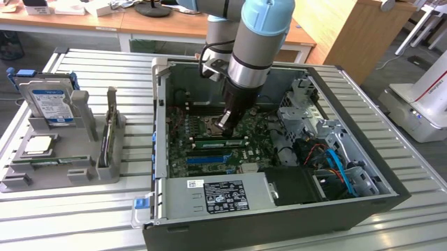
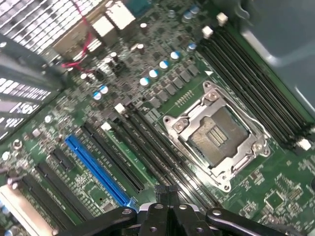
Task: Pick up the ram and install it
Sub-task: 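Press down the ram until it locks into place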
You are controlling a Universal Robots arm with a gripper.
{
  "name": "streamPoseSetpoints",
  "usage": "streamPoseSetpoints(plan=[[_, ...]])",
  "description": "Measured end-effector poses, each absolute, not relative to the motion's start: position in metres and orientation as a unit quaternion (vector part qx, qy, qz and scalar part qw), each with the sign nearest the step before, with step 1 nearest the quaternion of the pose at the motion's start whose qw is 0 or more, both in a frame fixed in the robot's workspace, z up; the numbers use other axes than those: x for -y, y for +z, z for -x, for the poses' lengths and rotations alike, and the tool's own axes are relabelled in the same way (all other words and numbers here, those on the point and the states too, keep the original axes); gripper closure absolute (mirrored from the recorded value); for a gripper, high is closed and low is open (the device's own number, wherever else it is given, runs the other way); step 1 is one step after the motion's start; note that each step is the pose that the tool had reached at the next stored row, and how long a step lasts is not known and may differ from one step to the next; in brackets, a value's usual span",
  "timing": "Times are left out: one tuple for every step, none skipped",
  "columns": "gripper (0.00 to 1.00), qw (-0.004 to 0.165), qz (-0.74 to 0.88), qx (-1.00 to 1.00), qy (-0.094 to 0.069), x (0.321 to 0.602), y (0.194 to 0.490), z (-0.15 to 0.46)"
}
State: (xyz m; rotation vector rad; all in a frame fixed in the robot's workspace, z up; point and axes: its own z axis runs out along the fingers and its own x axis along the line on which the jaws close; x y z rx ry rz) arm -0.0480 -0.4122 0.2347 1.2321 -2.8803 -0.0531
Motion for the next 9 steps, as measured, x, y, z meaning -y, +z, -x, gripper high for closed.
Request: streamPoseSetpoints(plan=[[0.89,0.004,-0.386,0.922,-0.017,0.4122,0.2345,0.0480],[0.89,0.004,-0.379,0.925,-0.017,0.4122,0.2343,0.0480],[0.89,0.004,-0.372,0.928,-0.017,0.4122,0.2341,0.0480],[0.89,0.004,-0.365,0.931,-0.017,0.4122,0.2339,0.0480],[0.89,0.004,-0.357,0.934,-0.017,0.4122,0.2337,0.0480],[0.89,0.003,-0.350,0.937,-0.017,0.4122,0.2335,0.0480],[0.89,0.003,-0.343,0.939,-0.017,0.4122,0.2333,0.0480],[0.89,0.003,-0.336,0.942,-0.017,0.4122,0.2332,0.0480],[0.89,0.003,-0.328,0.944,-0.017,0.4122,0.2330,0.0480]])
